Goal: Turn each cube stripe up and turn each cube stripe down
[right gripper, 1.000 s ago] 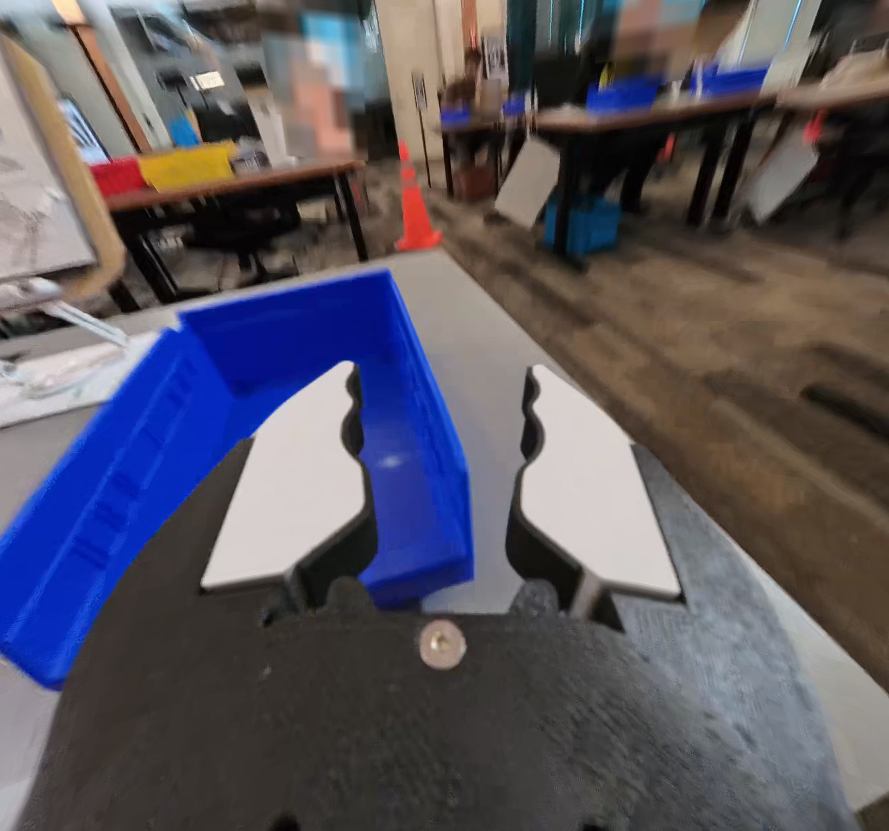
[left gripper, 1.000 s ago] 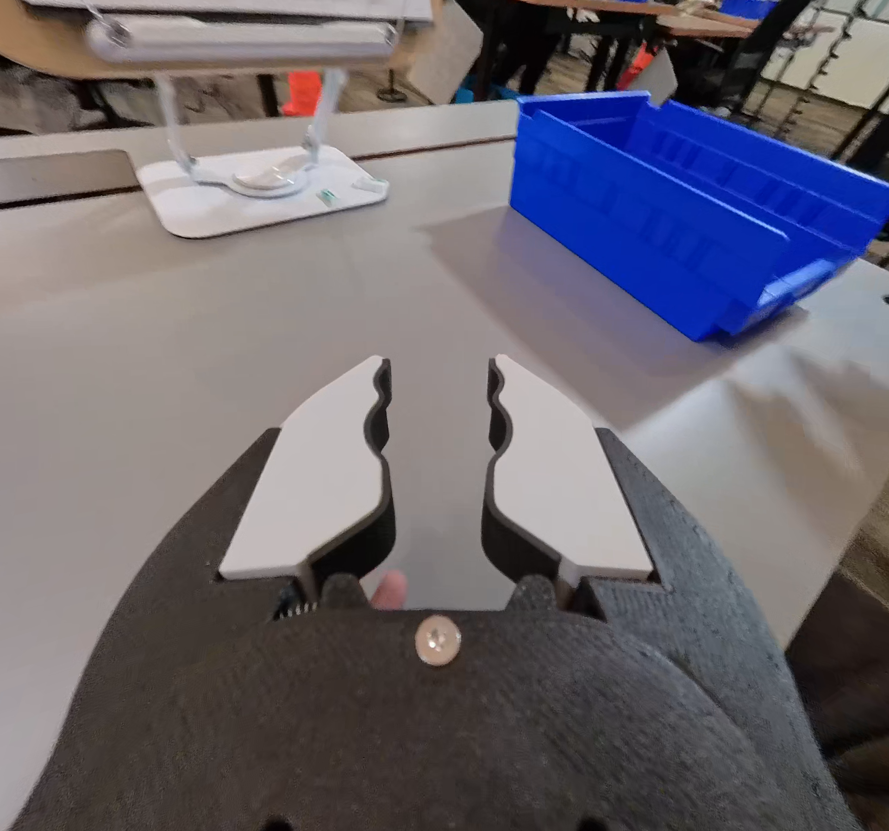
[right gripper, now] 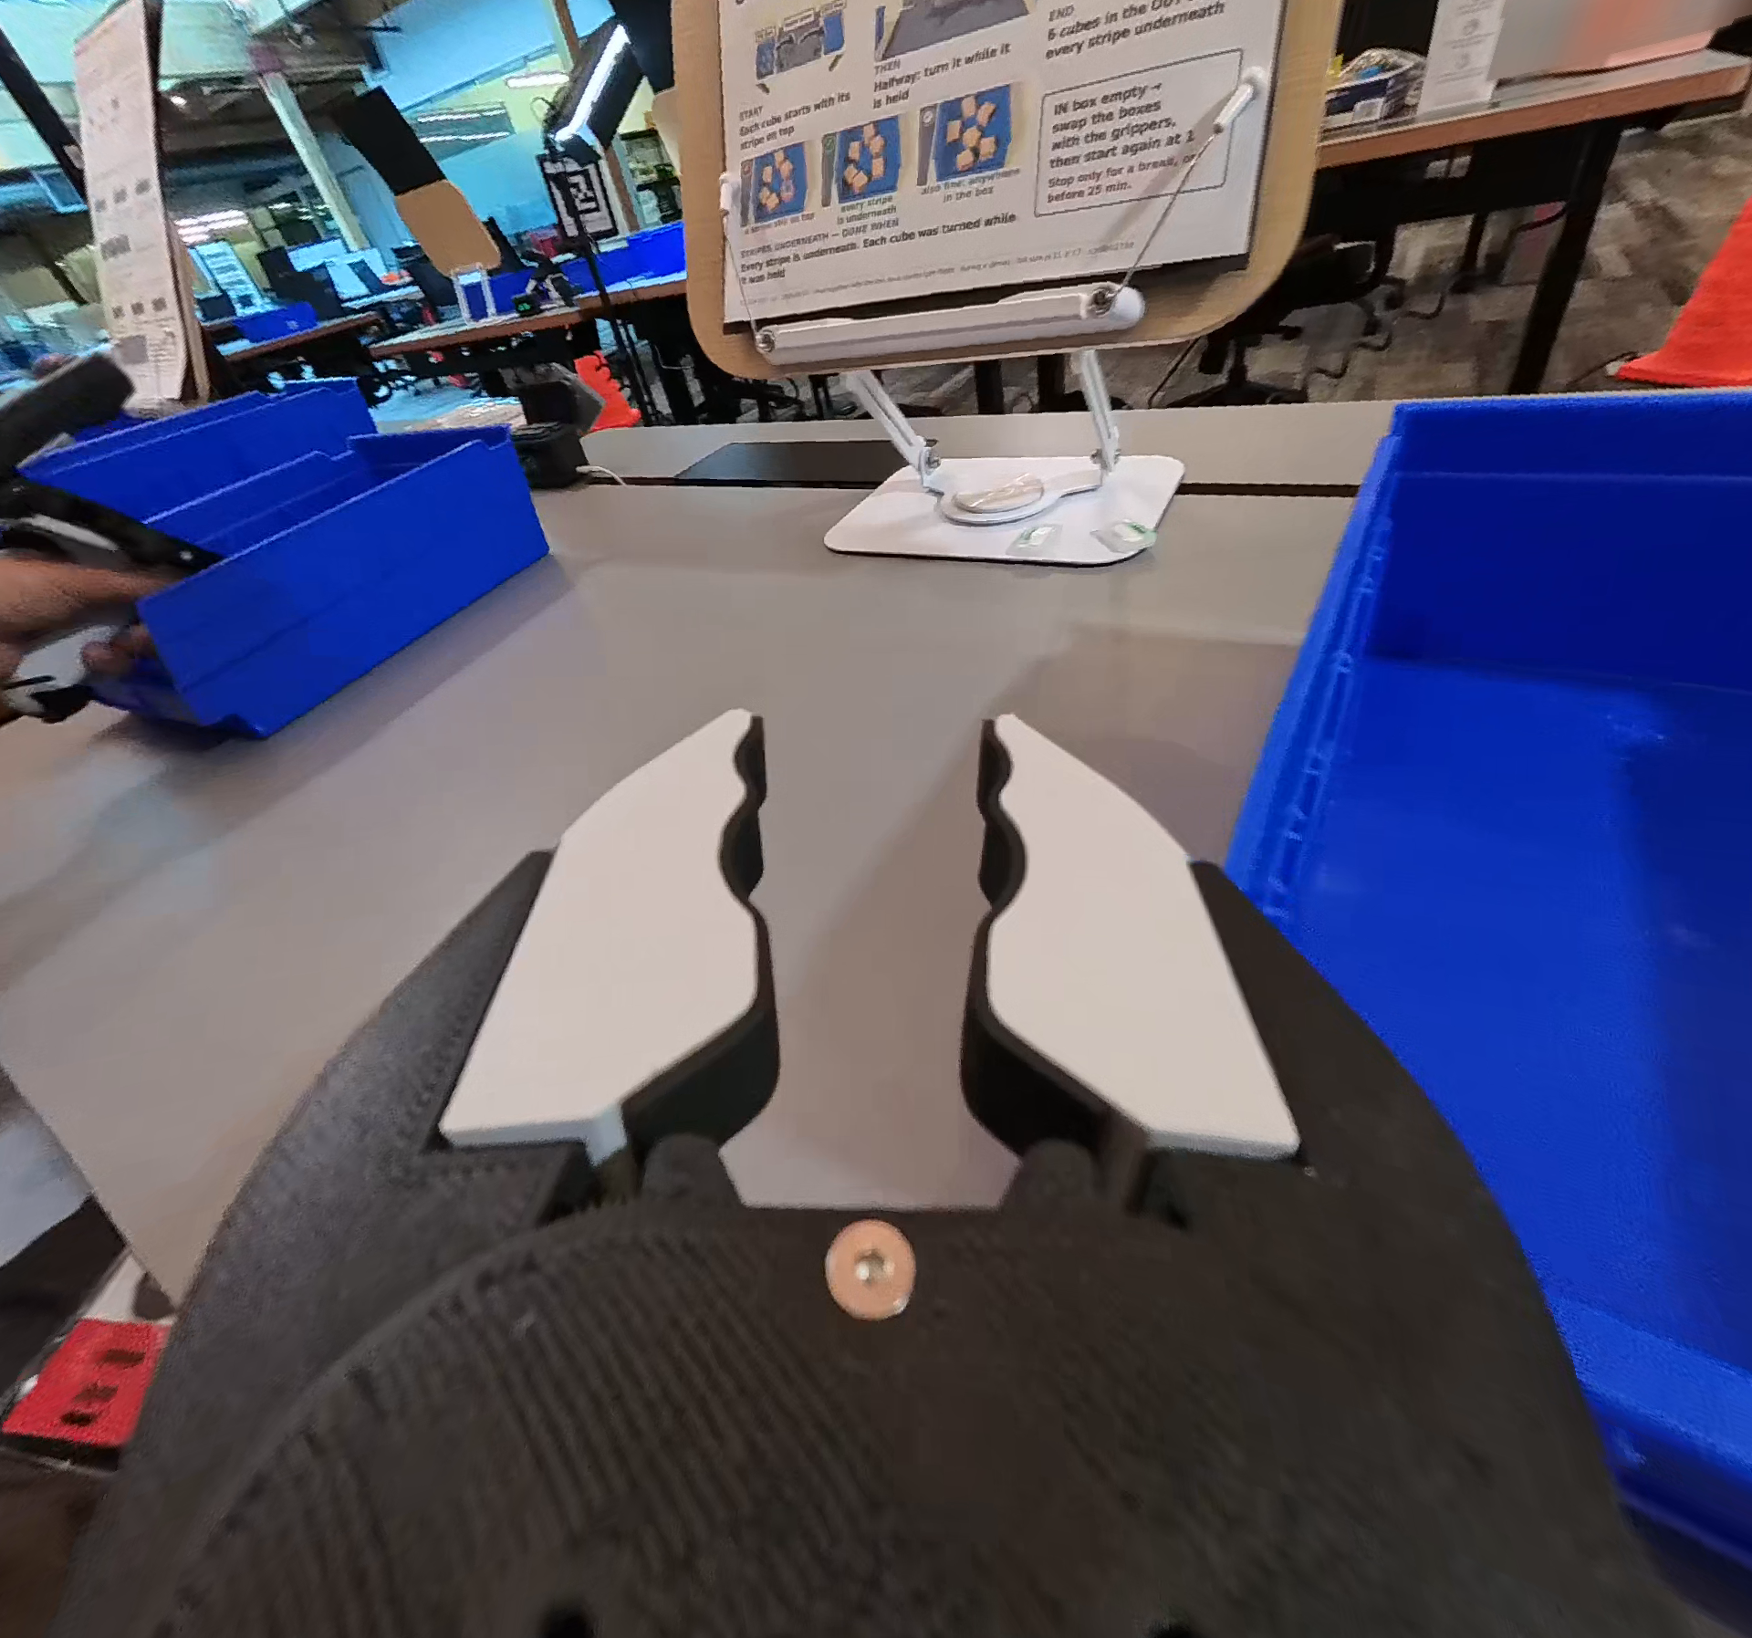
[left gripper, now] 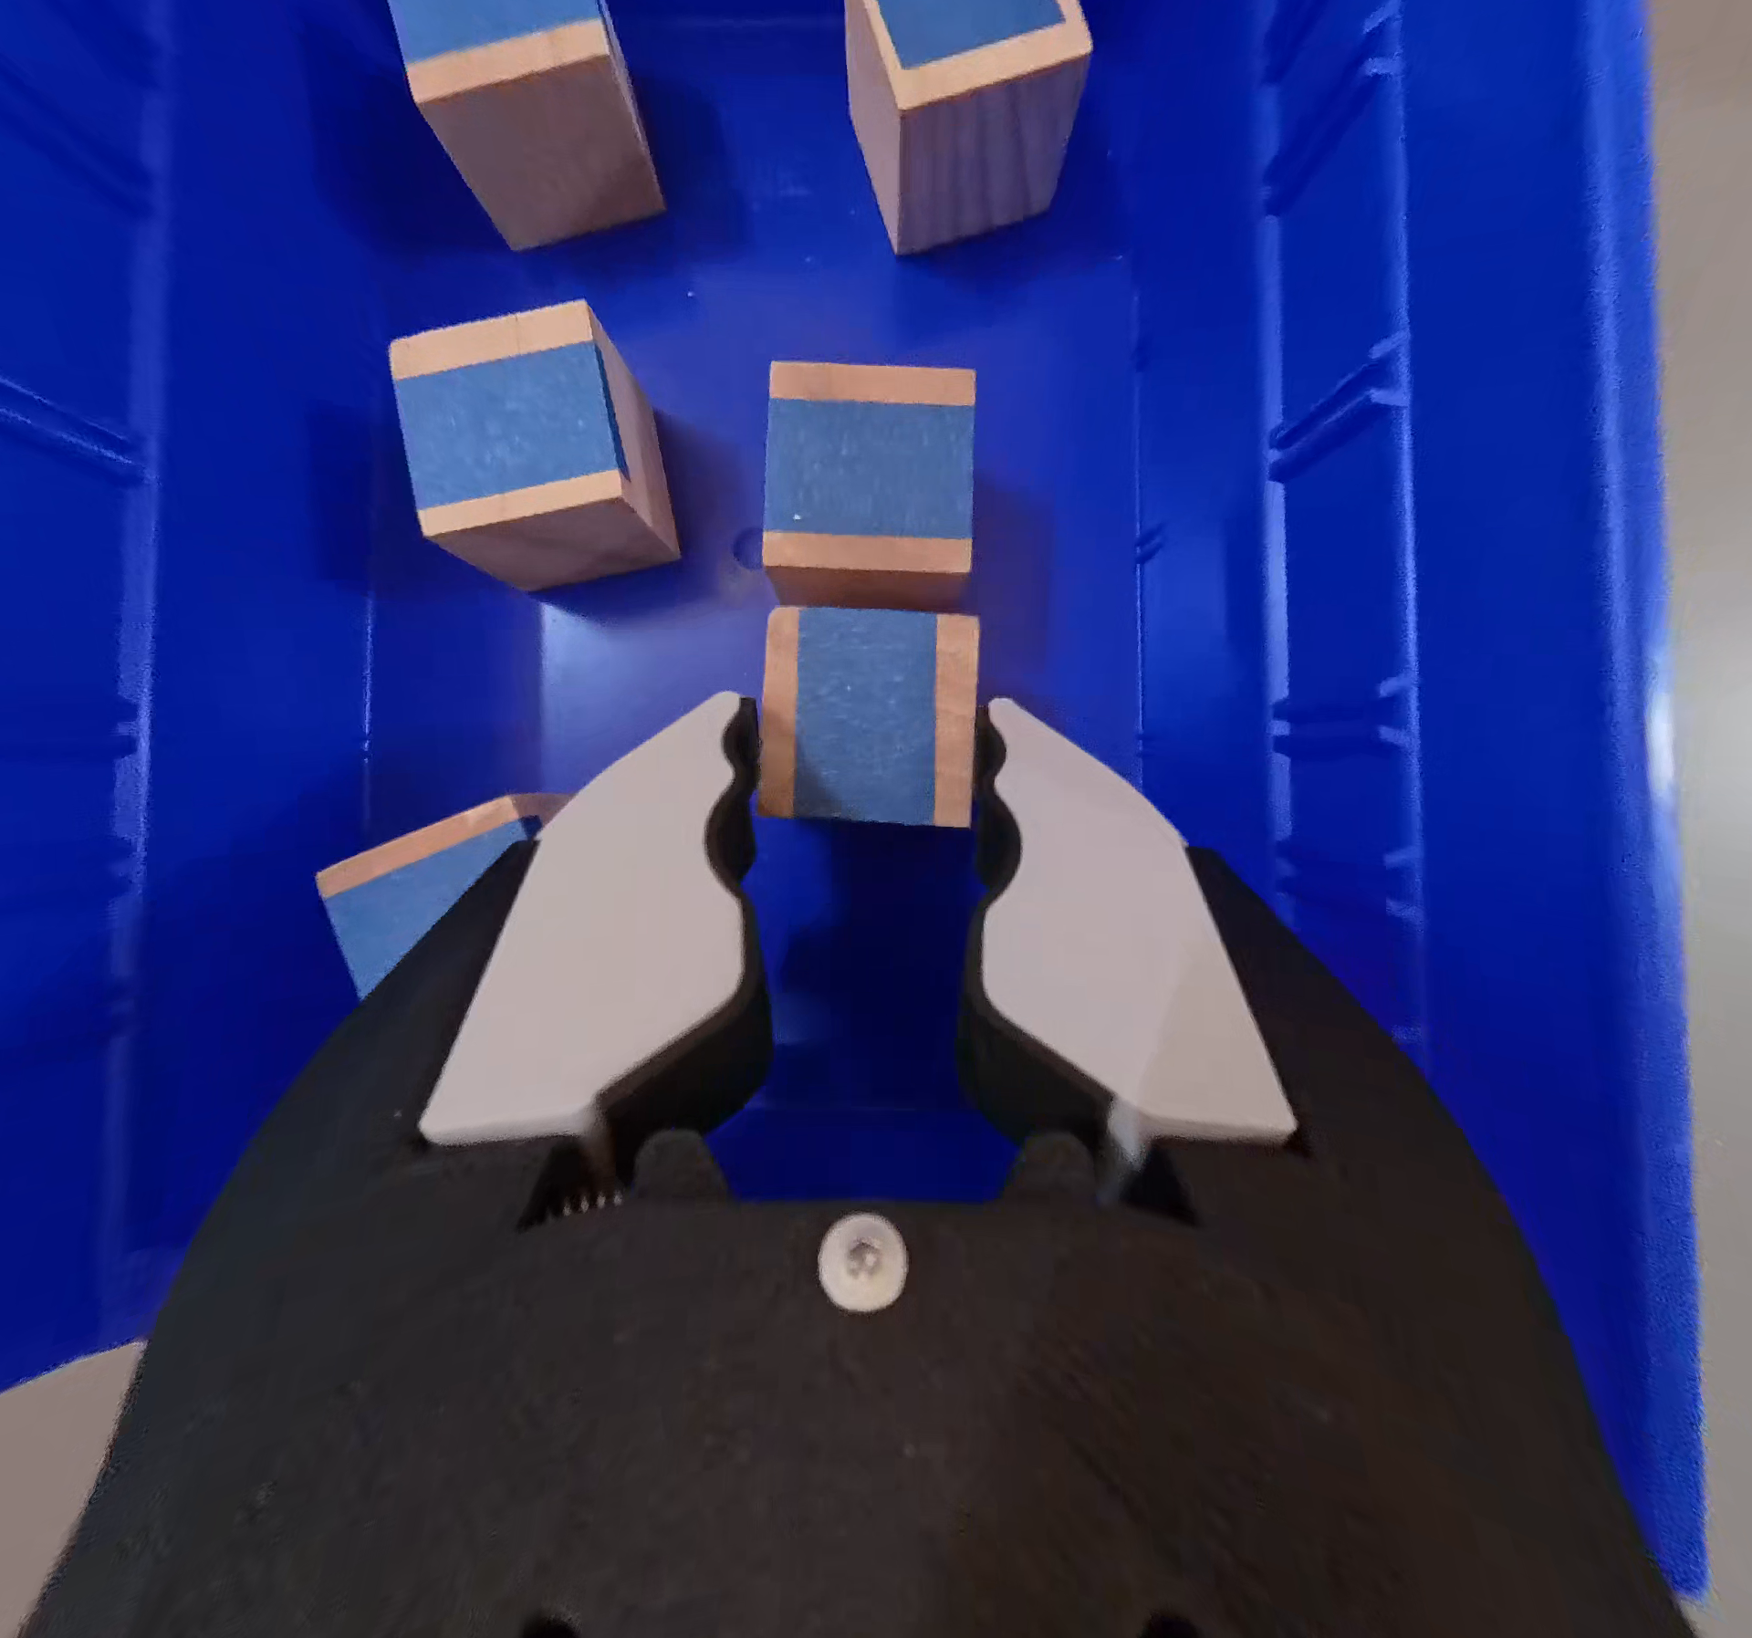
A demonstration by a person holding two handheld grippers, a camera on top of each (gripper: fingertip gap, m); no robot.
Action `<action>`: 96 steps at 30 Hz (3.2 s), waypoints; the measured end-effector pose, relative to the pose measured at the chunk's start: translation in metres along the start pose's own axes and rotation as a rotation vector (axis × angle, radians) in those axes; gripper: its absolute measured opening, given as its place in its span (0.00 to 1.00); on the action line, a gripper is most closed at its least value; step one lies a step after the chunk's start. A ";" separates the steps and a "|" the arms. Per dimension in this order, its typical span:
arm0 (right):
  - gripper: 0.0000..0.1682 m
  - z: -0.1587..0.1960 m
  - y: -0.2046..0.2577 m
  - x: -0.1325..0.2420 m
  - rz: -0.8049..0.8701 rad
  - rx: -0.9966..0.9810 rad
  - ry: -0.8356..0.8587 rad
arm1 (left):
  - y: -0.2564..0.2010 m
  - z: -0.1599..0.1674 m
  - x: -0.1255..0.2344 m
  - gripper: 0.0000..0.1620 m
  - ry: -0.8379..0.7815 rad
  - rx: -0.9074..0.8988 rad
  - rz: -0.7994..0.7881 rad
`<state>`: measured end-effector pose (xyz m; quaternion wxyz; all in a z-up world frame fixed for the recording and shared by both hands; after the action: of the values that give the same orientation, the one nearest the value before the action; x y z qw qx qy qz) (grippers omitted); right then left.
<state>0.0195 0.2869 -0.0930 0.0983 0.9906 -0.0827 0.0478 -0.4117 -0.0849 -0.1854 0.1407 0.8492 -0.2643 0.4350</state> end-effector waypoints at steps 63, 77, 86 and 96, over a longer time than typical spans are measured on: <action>0.31 0.044 -0.225 -0.118 0.261 -0.074 1.012 | -0.422 0.098 0.202 0.31 -0.140 0.022 1.803; 0.31 -0.103 0.059 -0.063 -0.442 0.013 0.190 | -0.376 0.066 0.162 0.35 -0.334 0.006 1.445; 0.26 0.046 0.114 -0.067 -0.482 0.420 0.295 | -0.128 -0.038 0.108 0.46 -0.475 -0.032 0.363; 0.22 0.070 0.127 -0.070 -0.602 0.275 0.362 | 0.058 0.023 0.034 0.51 -0.041 0.132 -0.196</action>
<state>-0.0655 0.1603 -0.1448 -0.0129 0.9500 0.2379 0.2017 -0.4125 -0.1543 -0.1704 0.1211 0.8871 -0.1538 0.4180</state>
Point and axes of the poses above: each gripper's, where its closed fingertips meet, x back along the fingers, z out of its underside, y = z × x across the jaws, the point moved 1 cm from there along x, back along the fingers
